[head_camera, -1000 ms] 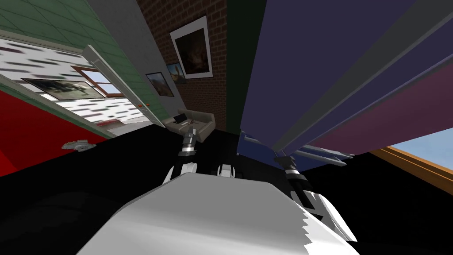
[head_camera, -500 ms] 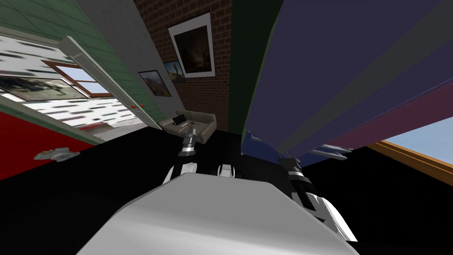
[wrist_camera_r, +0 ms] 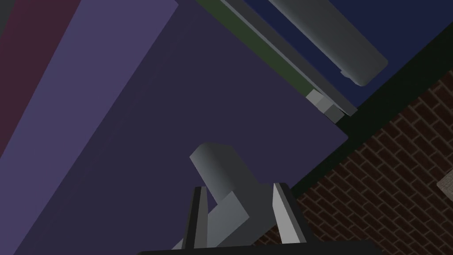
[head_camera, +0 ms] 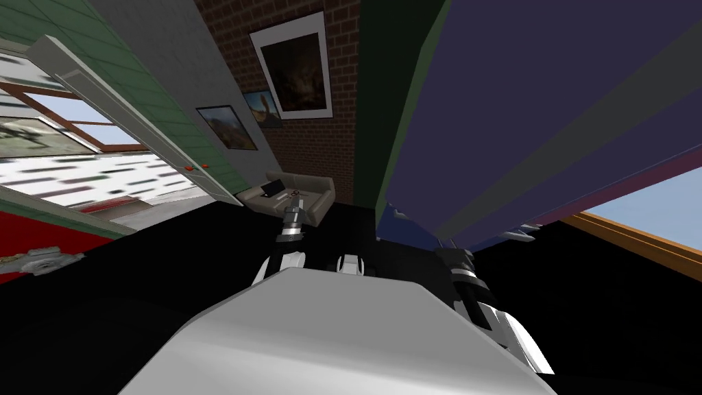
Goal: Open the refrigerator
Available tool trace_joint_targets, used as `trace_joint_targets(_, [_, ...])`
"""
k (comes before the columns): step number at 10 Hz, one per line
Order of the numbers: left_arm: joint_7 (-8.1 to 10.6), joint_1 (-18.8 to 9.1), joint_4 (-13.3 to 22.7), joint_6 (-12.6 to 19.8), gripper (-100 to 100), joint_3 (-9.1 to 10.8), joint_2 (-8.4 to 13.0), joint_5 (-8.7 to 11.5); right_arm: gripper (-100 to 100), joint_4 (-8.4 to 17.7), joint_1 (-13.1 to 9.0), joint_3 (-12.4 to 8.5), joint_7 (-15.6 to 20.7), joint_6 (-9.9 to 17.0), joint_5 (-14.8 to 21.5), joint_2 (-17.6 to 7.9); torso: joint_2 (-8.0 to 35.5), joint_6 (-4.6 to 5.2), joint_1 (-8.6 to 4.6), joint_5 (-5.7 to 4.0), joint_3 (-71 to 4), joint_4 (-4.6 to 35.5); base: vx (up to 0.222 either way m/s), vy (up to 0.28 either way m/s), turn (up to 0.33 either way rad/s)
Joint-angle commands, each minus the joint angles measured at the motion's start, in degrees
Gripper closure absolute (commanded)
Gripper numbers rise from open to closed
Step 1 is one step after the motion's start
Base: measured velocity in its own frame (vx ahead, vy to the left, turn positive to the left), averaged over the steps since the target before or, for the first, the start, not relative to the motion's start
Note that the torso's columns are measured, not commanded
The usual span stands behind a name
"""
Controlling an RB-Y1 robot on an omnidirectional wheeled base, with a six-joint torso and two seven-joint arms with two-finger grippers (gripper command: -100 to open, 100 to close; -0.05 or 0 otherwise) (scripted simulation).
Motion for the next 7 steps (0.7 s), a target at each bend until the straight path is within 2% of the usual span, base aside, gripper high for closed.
trace_joint_targets(1, [0.0, 0.0, 0.0, 0.0, 0, 0.0, 0.0, 0.0, 100, -0.7, -0.5, -1.2, 0.8, 1.5, -0.1, 1.4, 0.0, -0.05, 0.08, 0.0, 0.0, 0.0, 0.055, 0.232, -0.11])
trace_joint_targets(3, [0.0, 0.0, 0.0, 0.0, 0, 0.0, 0.0, 0.0, 100, -1.0, -0.6, -1.9, 1.1, 2.2, -0.1, 2.1, -0.2, 0.03, 0.16, 0.09, -0.1, 0.0, 0.067, 0.245, -0.101])
trace_joint_targets(6, [0.0, 0.0, 0.0, 0.0, 0, 0.0, 0.0, 0.0, 100, -1.7, -0.9, -4.0, 2.2, 4.4, -0.2, 4.0, -0.2, -0.05, 0.18, 0.11, -0.1, 0.0, 0.07, 0.246, -0.107])
trace_joint_targets(7, [0.0, 0.0, 0.0, 0.0, 0, -0.01, 0.0, 0.0, -100, -2.8, 1.0, -3.9, 0.0, 5.9, -0.7, 2.0, -0.1, 0.01, 0.26, 0.12, -0.1, 0.0, 0.015, 0.147, 0.026])
